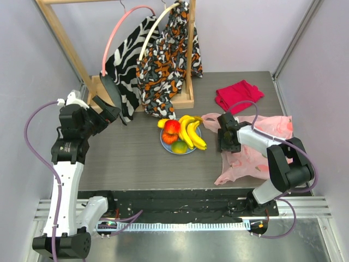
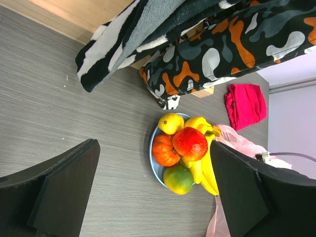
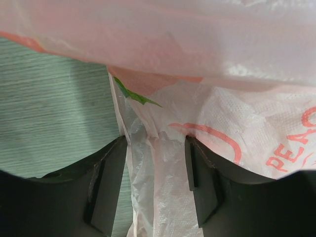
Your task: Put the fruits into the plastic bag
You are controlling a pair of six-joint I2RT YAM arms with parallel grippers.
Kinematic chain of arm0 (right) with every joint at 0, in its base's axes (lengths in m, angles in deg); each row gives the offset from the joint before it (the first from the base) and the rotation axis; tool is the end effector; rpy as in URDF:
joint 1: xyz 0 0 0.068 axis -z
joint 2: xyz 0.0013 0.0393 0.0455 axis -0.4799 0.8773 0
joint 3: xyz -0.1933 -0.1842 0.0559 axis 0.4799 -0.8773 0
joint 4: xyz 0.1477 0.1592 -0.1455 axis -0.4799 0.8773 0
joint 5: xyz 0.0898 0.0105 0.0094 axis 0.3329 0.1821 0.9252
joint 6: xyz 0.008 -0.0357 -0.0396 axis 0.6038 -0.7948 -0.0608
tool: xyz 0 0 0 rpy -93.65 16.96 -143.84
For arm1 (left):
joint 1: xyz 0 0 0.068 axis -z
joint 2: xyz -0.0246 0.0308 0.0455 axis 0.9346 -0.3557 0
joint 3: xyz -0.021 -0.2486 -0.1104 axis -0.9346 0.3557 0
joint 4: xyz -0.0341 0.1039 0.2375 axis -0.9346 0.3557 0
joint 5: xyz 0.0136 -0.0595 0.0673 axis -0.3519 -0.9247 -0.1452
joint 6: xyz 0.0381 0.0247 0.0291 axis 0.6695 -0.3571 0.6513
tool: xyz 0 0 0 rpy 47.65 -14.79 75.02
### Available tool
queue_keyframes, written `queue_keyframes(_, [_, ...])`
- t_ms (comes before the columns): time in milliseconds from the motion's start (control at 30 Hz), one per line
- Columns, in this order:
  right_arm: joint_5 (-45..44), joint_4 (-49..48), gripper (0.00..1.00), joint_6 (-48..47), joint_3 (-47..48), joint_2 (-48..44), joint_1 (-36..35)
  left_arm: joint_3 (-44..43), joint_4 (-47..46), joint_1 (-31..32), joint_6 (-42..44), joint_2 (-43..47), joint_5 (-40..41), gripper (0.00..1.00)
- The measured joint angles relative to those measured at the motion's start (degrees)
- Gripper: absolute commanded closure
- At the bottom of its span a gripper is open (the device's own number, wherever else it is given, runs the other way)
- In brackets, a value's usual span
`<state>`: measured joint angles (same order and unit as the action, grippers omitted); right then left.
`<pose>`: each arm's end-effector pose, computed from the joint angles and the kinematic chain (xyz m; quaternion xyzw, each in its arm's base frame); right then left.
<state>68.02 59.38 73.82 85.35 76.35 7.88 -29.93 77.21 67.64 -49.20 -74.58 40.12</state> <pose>0.2571 0.0891 0.1621 0.0343 0.9820 -0.0463 0.1798 0.1774 -0.0006 0.3810 -0.2607 0.7932 -0.2425 0.4940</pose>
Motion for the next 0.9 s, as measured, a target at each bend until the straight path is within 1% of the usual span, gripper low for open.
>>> queue_keyframes(133, [1.4, -0.9, 0.50, 0.0, 0.3, 0.6, 0.6, 0.2, 0.0, 0.0, 0.0, 0.1, 0.0, 0.00])
queue_keyframes(333, [2.7, -1.4, 0.57, -0.1, 1.7, 2.3, 1.2, 0.2, 0.0, 0.0, 0.0, 0.3, 0.0, 0.00])
queue_keyframes(367, [2.9, -1.4, 0.61, -0.1, 2.0, 2.7, 1.2, 0.2, 0.0, 0.0, 0.0, 0.2, 0.0, 0.00])
queue_keyframes(467, [3.2, -1.6, 0.66, -0.2, 2.8, 3.5, 1.2, 0.2, 0.0, 0.0, -0.1, 0.2, 0.0, 0.00])
queue_keyframes(567, [3.5, -1.9, 0.74, -0.1, 3.0, 3.7, 1.2, 0.2, 0.0, 0.0, -0.1, 0.0, 0.0, 0.00])
queue_keyframes(600, [3.6, -2.1, 0.78, 0.0, 3.0, 3.7, 1.2, 0.2, 0.0, 0.0, -0.1, -0.1, 0.0, 0.00])
queue_keyframes(667, [3.7, -2.6, 0.83, 0.0, 3.0, 3.7, 1.4, 0.2, 0.0, 0.0, -0.1, -0.3, 0.0, 0.00])
queue_keyframes(700, [3.8, -2.9, 0.90, 0.1, 3.0, 3.6, 1.9, 0.2, 0.0, 0.0, -0.1, -0.5, 0.0, 0.00])
queue_keyframes(767, [4.2, -3.2, 0.99, 0.0, 3.0, 3.5, 3.0, 0.2, 0.0, 0.0, -0.2, -0.7, 0.0, 0.00])
queue_keyframes(900, [5.5, -3.3, 0.99, 0.0, 2.8, 2.8, 7.6, 0.2, -0.1, 0.0, -0.2, -0.9, 0.0, 0.00])
